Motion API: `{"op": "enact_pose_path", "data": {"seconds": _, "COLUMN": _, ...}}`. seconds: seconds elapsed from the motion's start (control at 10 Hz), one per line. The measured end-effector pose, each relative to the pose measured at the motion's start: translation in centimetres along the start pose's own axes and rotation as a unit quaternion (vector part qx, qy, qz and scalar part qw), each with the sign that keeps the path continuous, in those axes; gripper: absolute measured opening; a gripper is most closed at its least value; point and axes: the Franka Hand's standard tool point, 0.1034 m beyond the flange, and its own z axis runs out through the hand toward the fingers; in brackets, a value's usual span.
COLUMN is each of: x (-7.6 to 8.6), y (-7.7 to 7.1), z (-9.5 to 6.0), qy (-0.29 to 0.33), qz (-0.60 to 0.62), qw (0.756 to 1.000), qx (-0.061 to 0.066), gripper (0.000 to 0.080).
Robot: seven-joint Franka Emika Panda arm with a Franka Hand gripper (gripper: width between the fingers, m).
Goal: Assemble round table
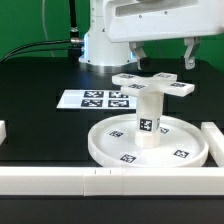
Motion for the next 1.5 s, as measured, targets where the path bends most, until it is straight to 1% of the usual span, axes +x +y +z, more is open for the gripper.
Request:
{"op": "enact_pose_path", "data": {"seconds": 0.3, "x": 0.0, "y": 0.0, "z": 0.0, "qy": 0.0, "qz": -0.11, "qw": 0.994, "qx": 0.0, "gripper": 0.0649}}
{"op": "enact_pose_path", "data": {"seconds": 0.4, "x": 0.2, "y": -0.2, "z": -0.2, "qy": 0.002, "qz": -0.189, "qw": 0.982, "qx": -0.006, "gripper": 0.0649}}
{"op": "enact_pose_path", "data": {"seconds": 0.5, "x": 0.4, "y": -0.5, "z": -0.3, "qy": 0.006, "qz": -0.266, "qw": 0.964, "qx": -0.011, "gripper": 0.0649}}
{"op": "enact_pose_path", "data": {"seconds": 0.6, "x": 0.4, "y": -0.7, "z": -0.4, "qy": 0.006, "qz": -0.338, "qw": 0.941, "qx": -0.018, "gripper": 0.0649}}
{"op": "enact_pose_path", "data": {"seconds": 0.7, "x": 0.1, "y": -1.0, "z": -0.3, "qy": -0.015, "qz": -0.381, "qw": 0.924, "qx": -0.026, "gripper": 0.0649}}
{"op": "enact_pose_path", "data": {"seconds": 0.8, "x": 0.2, "y": -1.5, "z": -0.3, "qy": -0.021, "qz": -0.433, "qw": 0.9, "qx": -0.032, "gripper": 0.0649}}
{"op": "enact_pose_path", "data": {"seconds": 1.1, "x": 0.3, "y": -1.4, "z": -0.2, "qy": -0.025, "qz": -0.529, "qw": 0.848, "qx": -0.03, "gripper": 0.0649}}
{"op": "enact_pose_path", "data": {"seconds": 1.2, "x": 0.3, "y": -1.4, "z": -0.2, "qy": -0.026, "qz": -0.547, "qw": 0.836, "qx": -0.029, "gripper": 0.0649}}
{"op": "enact_pose_path", "data": {"seconds": 1.3, "x": 0.4, "y": -1.3, "z": -0.2, "qy": -0.027, "qz": -0.586, "qw": 0.809, "qx": -0.028, "gripper": 0.0649}}
{"op": "enact_pose_path", "data": {"seconds": 1.4, "x": 0.6, "y": -1.3, "z": -0.3, "qy": -0.028, "qz": -0.647, "qw": 0.761, "qx": -0.031, "gripper": 0.0649}}
{"op": "enact_pose_path", "data": {"seconds": 1.5, "x": 0.6, "y": -1.2, "z": -0.2, "qy": -0.031, "qz": -0.689, "qw": 0.723, "qx": -0.033, "gripper": 0.0649}}
